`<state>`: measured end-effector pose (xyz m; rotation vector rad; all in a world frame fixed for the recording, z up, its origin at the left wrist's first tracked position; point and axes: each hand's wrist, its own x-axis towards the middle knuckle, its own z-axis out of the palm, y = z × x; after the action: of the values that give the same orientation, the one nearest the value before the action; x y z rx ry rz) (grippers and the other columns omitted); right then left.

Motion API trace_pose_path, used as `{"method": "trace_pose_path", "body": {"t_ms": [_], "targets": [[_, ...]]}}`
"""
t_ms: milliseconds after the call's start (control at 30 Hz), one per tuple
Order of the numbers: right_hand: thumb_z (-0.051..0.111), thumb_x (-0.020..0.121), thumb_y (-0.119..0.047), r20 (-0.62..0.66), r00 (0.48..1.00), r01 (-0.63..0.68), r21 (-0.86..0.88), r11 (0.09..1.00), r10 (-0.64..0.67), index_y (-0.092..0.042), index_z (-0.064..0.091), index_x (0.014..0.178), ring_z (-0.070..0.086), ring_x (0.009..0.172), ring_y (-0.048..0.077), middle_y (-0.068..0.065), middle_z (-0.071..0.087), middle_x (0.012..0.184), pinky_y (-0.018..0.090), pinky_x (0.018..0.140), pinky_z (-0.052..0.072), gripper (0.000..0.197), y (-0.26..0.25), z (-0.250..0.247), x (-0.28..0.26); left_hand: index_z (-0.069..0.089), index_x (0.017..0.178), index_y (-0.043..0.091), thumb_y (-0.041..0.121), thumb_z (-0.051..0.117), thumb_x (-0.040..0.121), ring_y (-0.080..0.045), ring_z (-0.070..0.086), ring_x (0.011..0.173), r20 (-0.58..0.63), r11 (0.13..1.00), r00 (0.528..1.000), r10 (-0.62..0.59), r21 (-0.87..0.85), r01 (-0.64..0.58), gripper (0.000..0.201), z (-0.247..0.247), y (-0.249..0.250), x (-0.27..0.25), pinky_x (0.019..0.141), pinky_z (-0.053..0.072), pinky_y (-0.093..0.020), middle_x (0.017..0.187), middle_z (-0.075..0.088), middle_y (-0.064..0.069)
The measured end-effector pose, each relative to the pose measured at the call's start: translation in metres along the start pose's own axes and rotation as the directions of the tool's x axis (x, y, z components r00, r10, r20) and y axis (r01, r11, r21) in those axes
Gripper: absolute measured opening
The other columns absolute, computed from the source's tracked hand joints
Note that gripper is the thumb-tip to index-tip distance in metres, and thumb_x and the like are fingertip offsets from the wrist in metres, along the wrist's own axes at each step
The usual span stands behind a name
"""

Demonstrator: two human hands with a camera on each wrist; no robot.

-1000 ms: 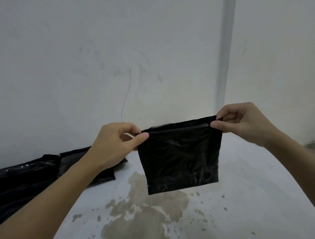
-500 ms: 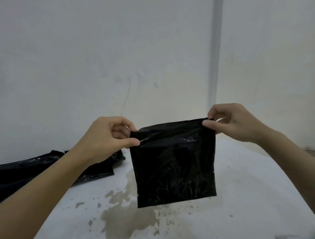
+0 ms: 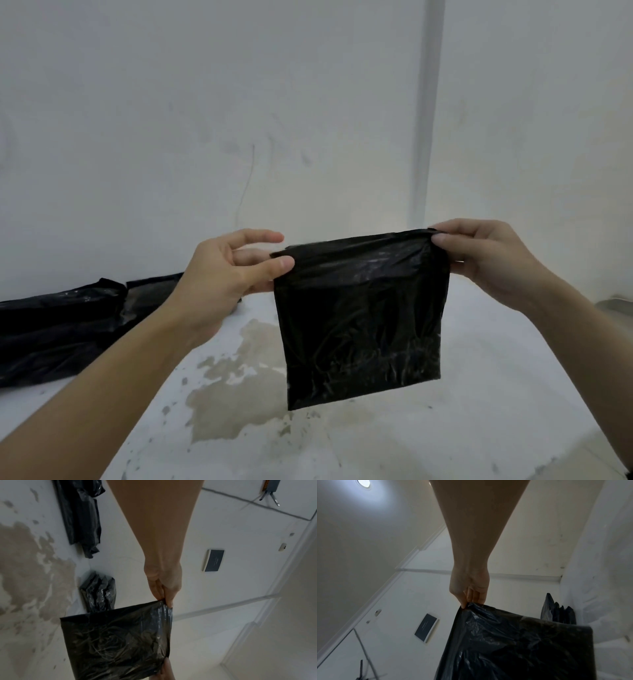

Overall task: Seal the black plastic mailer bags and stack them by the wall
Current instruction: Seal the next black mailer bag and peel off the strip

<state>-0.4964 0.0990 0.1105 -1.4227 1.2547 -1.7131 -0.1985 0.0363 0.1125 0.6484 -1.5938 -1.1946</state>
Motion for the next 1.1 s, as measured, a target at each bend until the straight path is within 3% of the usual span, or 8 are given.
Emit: {"method": "trace_pose_path", "body": {"t_ms": [100,200,400,567,767,900,1000,1100], "targets": [[0.056,0.078,0.001,0.003,0.989,-0.147,0.086,0.985,0.148,0.001,0.066,0.086,0.061,0.056,0.014,0.008,0.066,0.071,0.021,0.051,0.052,0.013,0.000,-0.020,-0.008,0.072,0.083,0.005,0.010,0.072,0.056,-0.008,0.067,0.062,0.039,0.955,0.965,-0.259,-0.138,0.262,0.027,0.016,-0.011,-0.005,0.055,0.052,-0.013,0.070,0.071,-0.003],[0.064,0.065,-0.013,0.008,0.946,-0.321,0.125,0.939,0.323,-0.004,0.072,0.080,0.054,0.065,0.020,0.010,0.059,0.073,0.024,0.059,0.049,0.019,0.007,-0.038,-0.009,0.073,0.071,0.006,0.007,0.071,0.055,-0.004,0.058,0.048,0.106,0.866,0.897,-0.430,-0.232,0.443,0.016,0.034,-0.025,-0.008,0.044,0.048,-0.010,0.064,0.067,-0.002],[0.062,0.080,-0.008,-0.025,0.828,-0.557,0.082,0.827,0.560,-0.007,0.068,0.083,0.064,0.057,0.017,0.007,0.069,0.072,0.024,0.055,0.055,0.007,0.038,-0.045,-0.015,0.067,0.084,0.006,0.000,0.071,0.073,-0.005,0.056,0.048,0.053,0.777,0.794,-0.605,-0.175,0.604,0.012,0.050,-0.063,-0.010,0.040,0.043,-0.010,0.063,0.065,-0.002],[0.065,0.086,-0.007,-0.134,0.931,-0.356,-0.134,0.925,0.339,-0.010,0.067,0.088,0.058,0.058,0.017,0.008,0.064,0.077,0.021,0.056,0.052,0.004,0.076,-0.040,-0.021,0.068,0.079,0.008,0.000,0.073,0.076,-0.004,0.057,0.045,-0.027,0.791,0.792,-0.610,-0.075,0.607,0.009,0.054,-0.090,-0.009,0.042,0.045,-0.012,0.062,0.067,0.000],[0.067,0.084,-0.005,-0.025,0.989,-0.145,-0.159,0.977,0.143,-0.007,0.066,0.079,0.064,0.067,0.020,0.007,0.068,0.075,0.027,0.060,0.053,0.005,0.081,-0.050,-0.022,0.069,0.080,0.011,0.004,0.075,0.075,-0.003,0.059,0.050,-0.068,0.826,0.825,-0.562,0.007,0.563,0.010,0.051,-0.103,0.002,0.047,0.048,-0.014,0.066,0.069,0.000],[0.065,0.068,-0.008,0.166,0.975,-0.142,-0.063,0.988,0.151,-0.013,0.066,0.063,0.059,0.081,0.021,0.004,0.059,0.080,0.036,0.073,0.052,0.007,0.078,-0.064,-0.013,0.069,0.086,0.009,0.006,0.076,0.074,-0.005,0.062,0.058,-0.067,0.838,0.840,-0.539,0.053,0.543,0.014,0.049,-0.109,0.012,0.051,0.050,-0.015,0.071,0.070,0.000],[0.083,0.052,-0.021,0.365,0.917,-0.211,0.100,0.972,0.162,-0.013,0.067,0.065,0.061,0.093,0.022,0.002,0.057,0.087,0.032,0.077,0.052,0.022,0.078,-0.068,-0.008,0.069,0.086,0.008,0.006,0.075,0.074,-0.005,0.063,0.058,-0.051,0.840,0.843,-0.536,0.068,0.538,0.014,0.050,-0.114,0.015,0.052,0.051,-0.015,0.072,0.070,0.000],[0.085,0.058,-0.027,0.439,0.883,-0.266,0.180,0.947,0.164,-0.015,0.064,0.072,0.061,0.089,0.018,0.001,0.061,0.091,0.026,0.072,0.051,0.028,0.079,-0.068,-0.005,0.068,0.086,0.010,0.005,0.074,0.075,-0.005,0.065,0.059,-0.038,0.830,0.835,-0.549,0.089,0.550,0.013,0.051,-0.119,0.016,0.054,0.051,-0.018,0.072,0.071,0.001]]}}
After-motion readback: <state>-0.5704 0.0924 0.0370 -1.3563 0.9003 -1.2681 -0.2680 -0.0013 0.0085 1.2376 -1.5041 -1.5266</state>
